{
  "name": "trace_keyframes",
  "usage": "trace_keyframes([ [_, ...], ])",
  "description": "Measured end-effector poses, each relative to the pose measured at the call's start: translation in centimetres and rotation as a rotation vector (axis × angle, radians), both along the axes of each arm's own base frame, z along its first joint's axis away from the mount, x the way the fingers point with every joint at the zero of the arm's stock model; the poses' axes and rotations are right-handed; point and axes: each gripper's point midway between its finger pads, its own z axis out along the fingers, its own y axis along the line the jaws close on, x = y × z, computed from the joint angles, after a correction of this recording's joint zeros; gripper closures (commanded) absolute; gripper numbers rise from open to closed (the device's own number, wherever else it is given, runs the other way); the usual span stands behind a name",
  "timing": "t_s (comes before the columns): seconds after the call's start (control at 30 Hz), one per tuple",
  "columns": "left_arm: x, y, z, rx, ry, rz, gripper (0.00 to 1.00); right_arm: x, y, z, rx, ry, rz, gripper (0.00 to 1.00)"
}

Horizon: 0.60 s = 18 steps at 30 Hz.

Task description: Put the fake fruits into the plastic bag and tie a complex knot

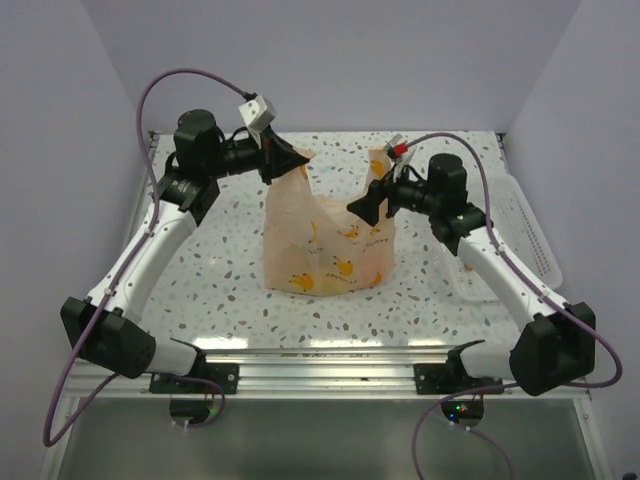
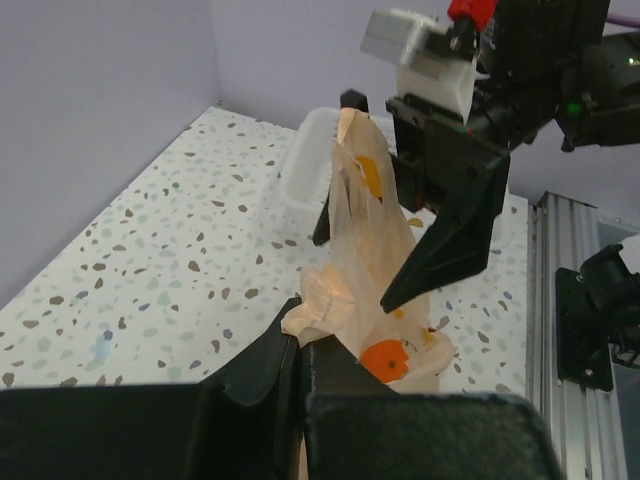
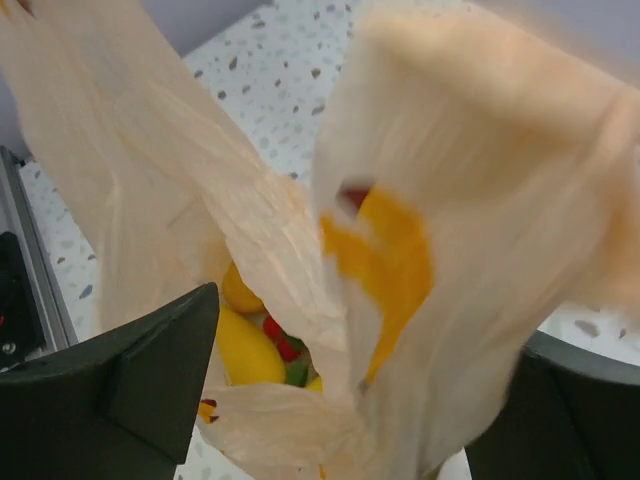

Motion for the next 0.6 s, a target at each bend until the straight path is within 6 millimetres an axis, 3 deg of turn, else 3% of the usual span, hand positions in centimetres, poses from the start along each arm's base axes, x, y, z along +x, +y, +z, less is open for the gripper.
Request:
trace_keyframes([
  [0.1, -1.5, -0.2, 0.6, -0.023, -0.023, -0.052, 1.00, -0.4, -0.3, 5.1, 0.042, -0.090, 0.018, 0.08],
  [0.23, -2.4, -0.5, 0.4, -0.047, -0.024, -0.101, 1.00, -2.4, 0.2, 12.1, 0.135, -0.218, 0.080, 0.08],
  [0.33, -2.7, -0.8, 0.0, -0.063, -0.005, -0.125, 1.00, -4.1, 1.7, 15.3, 0.209, -0.273, 0.145, 0.08],
  [0.43, -3.0, -0.9, 0.0, -0.083, 0.003, -0.141, 1.00, -5.1, 3.9, 15.9, 0.265, -0.271, 0.208, 0.08],
  [0.6, -3.4, -1.1, 1.0, -0.117, -0.011, -0.170, 1.00, -5.9, 8.4, 13.4, 0.284, -0.204, 0.285, 0.08],
])
